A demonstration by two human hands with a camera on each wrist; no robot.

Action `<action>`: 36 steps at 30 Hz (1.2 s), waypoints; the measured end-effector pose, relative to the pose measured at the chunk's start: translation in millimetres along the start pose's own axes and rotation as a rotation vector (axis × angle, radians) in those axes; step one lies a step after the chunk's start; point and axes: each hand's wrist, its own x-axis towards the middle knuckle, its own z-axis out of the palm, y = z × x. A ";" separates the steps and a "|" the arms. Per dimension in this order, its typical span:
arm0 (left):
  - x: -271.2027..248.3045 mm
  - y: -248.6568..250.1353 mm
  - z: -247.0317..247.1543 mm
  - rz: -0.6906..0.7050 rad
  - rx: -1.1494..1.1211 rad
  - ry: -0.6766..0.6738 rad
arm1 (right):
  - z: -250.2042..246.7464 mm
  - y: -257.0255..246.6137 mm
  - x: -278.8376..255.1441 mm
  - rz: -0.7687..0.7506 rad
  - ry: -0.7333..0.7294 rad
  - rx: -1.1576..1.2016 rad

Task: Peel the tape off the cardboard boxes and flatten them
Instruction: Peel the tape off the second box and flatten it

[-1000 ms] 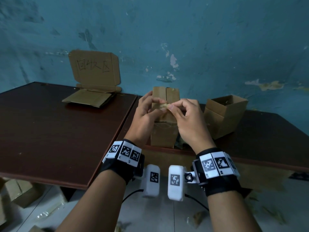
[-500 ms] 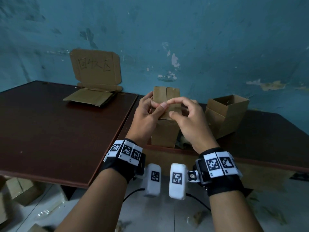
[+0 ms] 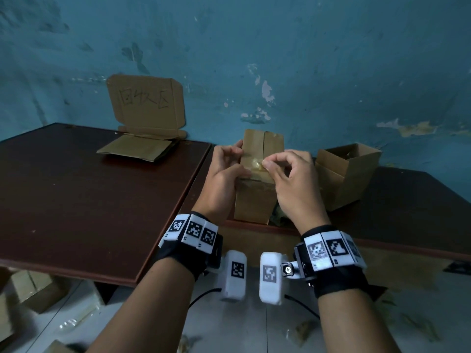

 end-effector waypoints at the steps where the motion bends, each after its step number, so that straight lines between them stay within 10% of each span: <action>1: 0.6 -1.5 -0.5 0.001 -0.005 0.001 | 0.7 0.3 -0.9 -0.003 0.005 0.013; 9: 2.7 -1.9 -4.5 0.064 0.077 -0.028 | 0.0 -3.2 -2.6 0.101 -0.046 0.507; 36: -3.5 7.0 -1.5 -0.062 0.129 -0.044 | -10.8 7.1 -0.7 0.119 -0.052 0.527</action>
